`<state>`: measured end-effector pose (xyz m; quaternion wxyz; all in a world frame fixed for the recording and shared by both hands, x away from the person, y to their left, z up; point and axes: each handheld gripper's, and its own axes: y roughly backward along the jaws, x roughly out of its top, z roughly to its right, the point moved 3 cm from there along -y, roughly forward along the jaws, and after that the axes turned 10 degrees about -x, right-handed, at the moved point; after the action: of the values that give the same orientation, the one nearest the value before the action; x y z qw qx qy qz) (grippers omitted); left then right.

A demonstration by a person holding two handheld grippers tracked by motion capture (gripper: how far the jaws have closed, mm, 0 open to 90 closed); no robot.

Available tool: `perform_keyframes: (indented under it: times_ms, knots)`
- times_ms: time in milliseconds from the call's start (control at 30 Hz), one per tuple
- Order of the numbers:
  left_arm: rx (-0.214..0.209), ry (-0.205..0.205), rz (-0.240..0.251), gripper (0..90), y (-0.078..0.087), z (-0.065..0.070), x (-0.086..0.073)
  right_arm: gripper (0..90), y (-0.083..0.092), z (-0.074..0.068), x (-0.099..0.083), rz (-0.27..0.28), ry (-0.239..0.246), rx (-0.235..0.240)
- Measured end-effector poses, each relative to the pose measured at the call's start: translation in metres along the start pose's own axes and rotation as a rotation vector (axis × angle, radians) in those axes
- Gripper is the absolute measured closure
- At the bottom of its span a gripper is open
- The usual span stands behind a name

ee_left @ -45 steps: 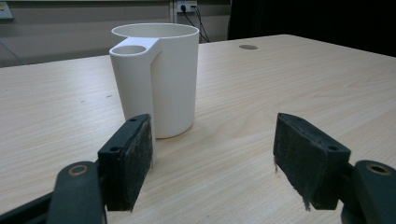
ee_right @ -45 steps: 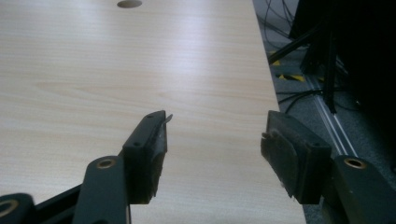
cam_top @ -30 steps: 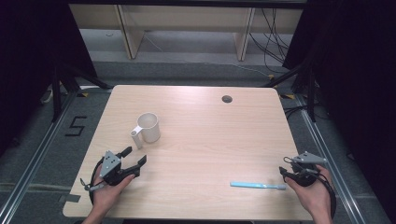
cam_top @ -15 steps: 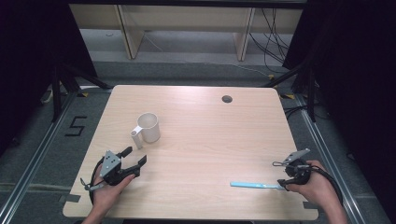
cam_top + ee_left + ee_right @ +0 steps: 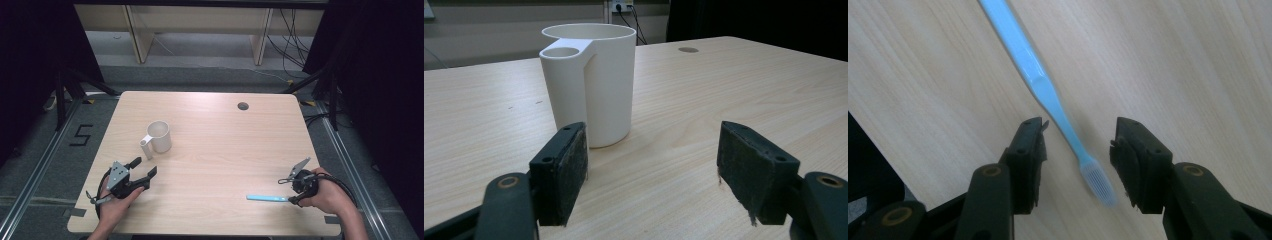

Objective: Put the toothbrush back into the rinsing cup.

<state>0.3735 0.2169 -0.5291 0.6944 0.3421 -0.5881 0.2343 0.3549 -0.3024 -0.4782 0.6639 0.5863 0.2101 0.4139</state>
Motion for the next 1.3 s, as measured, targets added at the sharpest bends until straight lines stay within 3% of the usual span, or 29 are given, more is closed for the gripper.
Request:
perform_keyframes:
  times_ms: [600,1000,1067,1100,1200,1300]
  knots:
    - [-0.003,-0.003,0.000,28.0,0.000,0.000,0.000,59.5,-0.009,-0.019,0.030,-0.047,0.157,0.051]
    - [-0.002,-0.001,0.000,28.0,0.000,0.000,0.000,61.2,-0.020,-0.022,0.041,-0.068,0.230,0.059]
    - [-0.002,0.000,0.001,28.0,0.000,0.000,0.000,61.9,-0.020,-0.023,0.042,-0.082,0.224,0.074]
    - [-0.003,0.000,0.003,28.0,0.000,0.000,0.000,62.3,-0.021,-0.023,0.042,-0.092,0.226,0.053]
    - [-0.004,-0.002,0.002,28.0,0.000,0.000,0.000,63.1,-0.023,-0.023,0.042,-0.130,0.241,0.059]
    - [-0.001,-0.002,-0.001,28.0,0.000,0.000,0.000,63.7,-0.025,-0.023,0.042,-0.118,0.245,0.071]
